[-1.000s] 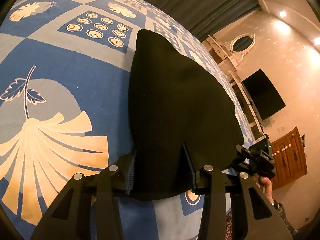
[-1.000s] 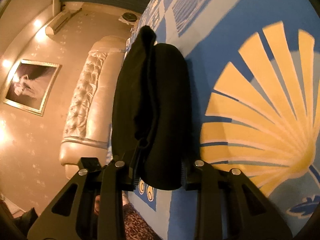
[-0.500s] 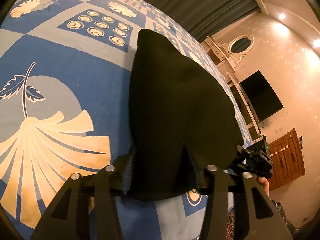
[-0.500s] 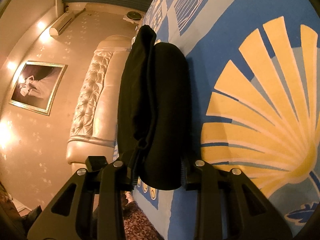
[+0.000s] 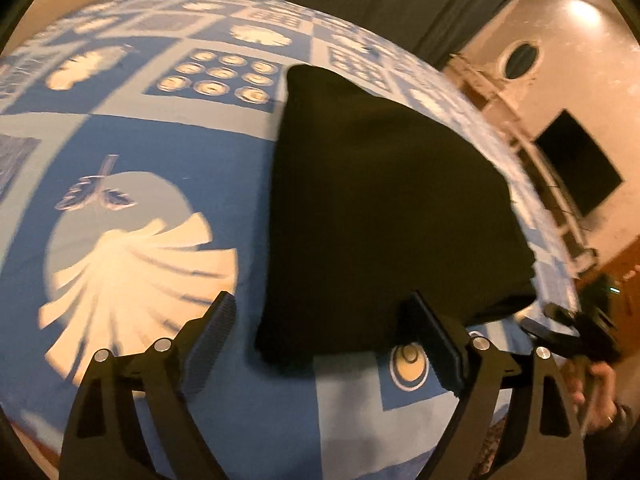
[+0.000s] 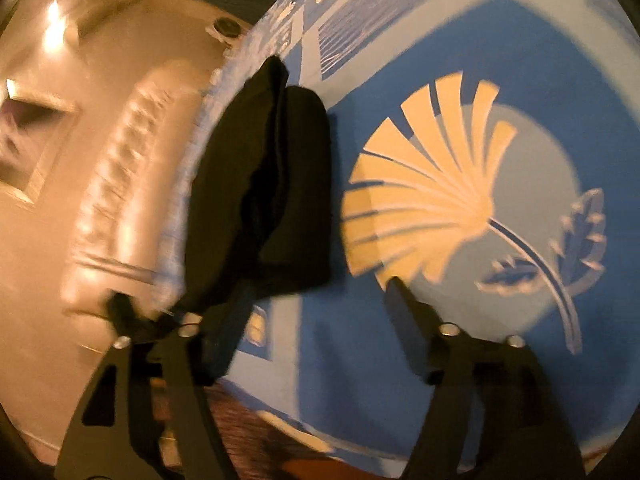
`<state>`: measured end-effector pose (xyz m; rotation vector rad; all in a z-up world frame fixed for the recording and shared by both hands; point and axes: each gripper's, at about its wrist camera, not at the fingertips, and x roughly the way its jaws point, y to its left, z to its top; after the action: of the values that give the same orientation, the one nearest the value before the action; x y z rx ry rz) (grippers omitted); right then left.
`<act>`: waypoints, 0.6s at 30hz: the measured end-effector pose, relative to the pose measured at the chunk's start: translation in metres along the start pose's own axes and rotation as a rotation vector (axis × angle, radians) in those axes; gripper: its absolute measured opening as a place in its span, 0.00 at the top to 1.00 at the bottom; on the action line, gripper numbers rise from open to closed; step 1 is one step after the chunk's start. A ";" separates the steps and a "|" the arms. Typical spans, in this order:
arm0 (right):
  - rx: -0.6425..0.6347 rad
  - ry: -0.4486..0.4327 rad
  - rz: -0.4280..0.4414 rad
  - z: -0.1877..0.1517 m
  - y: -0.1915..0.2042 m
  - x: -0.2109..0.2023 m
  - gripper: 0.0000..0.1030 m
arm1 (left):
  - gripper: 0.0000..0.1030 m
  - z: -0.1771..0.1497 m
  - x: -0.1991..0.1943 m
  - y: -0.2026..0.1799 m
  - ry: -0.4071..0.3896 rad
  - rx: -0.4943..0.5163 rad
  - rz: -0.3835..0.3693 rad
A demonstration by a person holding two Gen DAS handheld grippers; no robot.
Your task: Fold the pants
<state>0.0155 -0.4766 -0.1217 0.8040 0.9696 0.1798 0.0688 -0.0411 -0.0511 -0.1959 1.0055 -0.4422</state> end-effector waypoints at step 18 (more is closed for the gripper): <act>-0.382 -0.193 -0.393 -0.067 0.099 -0.004 0.20 | 0.16 -0.055 -0.064 -0.048 -0.191 0.195 0.322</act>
<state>-0.0196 -0.3734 -0.0722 0.2661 0.8573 -0.0538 -0.0193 -0.0535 -0.0138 0.0980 0.7831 -0.2206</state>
